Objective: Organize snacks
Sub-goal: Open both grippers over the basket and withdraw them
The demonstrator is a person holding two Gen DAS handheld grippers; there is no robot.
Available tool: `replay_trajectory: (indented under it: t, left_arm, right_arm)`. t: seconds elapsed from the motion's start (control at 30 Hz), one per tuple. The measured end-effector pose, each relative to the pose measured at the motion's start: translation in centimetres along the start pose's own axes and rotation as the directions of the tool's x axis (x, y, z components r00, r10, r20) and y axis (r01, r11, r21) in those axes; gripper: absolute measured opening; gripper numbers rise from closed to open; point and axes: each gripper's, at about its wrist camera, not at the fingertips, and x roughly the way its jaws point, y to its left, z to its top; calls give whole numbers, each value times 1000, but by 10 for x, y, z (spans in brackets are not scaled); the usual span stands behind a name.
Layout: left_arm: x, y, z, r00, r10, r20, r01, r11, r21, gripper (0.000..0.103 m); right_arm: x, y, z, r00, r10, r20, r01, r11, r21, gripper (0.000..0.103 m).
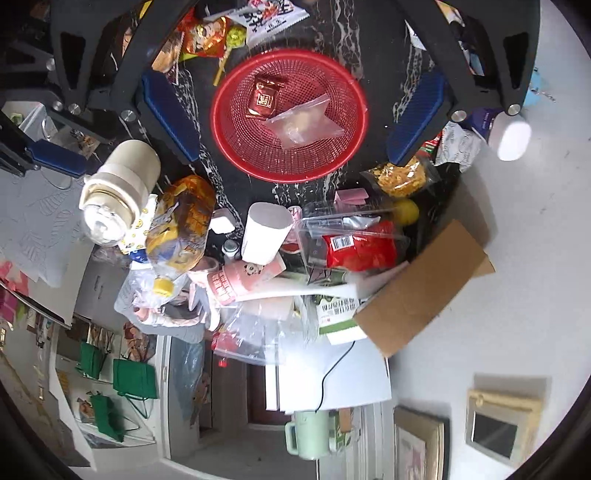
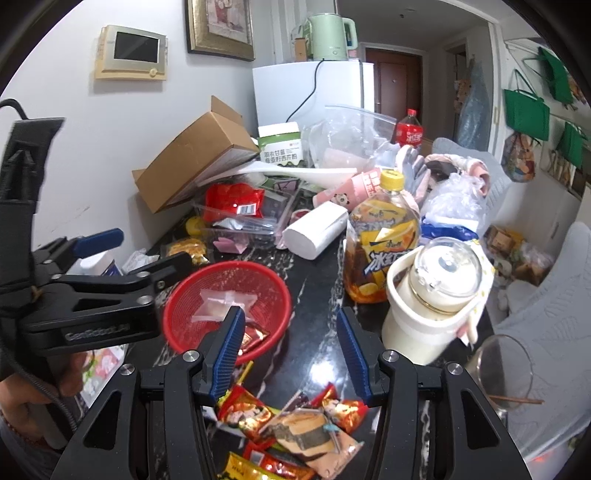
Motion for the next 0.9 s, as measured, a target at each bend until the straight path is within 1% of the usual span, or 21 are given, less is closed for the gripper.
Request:
replay_trajectory:
  t: [0.03,0.17,0.3,0.4,0.47,0.67,0.9]
  left_arm:
    - [-7,-1,-1,1000,-10,9,10,1000,4,103]
    - [-25,-5,-6,999,-40,22,40,999,11,103]
    - [-42,-9,-13,996,-80,28,80,997,20,103]
    - [-53,-12,-19,995,-100,30,99,995,32,103]
    - [-59,-14,-24,993,-111,28,110,993,36,103]
    - [-70,-19,-41,989,-147,19,145,987,66,103]
    - [-72,-23,-66,984,-175,-17,176,981,85,103]
  right_arm:
    - [-3,0,-1,1000,-3,5,3,1000,0,56]
    - [-19,2,-5,1000,-9,23,9,1000,-4,57]
    - [-37,5,-13,999,-21,44,21,1000,-6,65]
    - [-51,9,-20,998,-34,60,34,999,-9,66]
    - [-58,10,-26,997,-38,66,39,999,-7,69]
    - [-74,16,-46,996,-54,69,54,999,-5,70]
    - [-76,16,-74,997,-65,30,65,998,21,70]
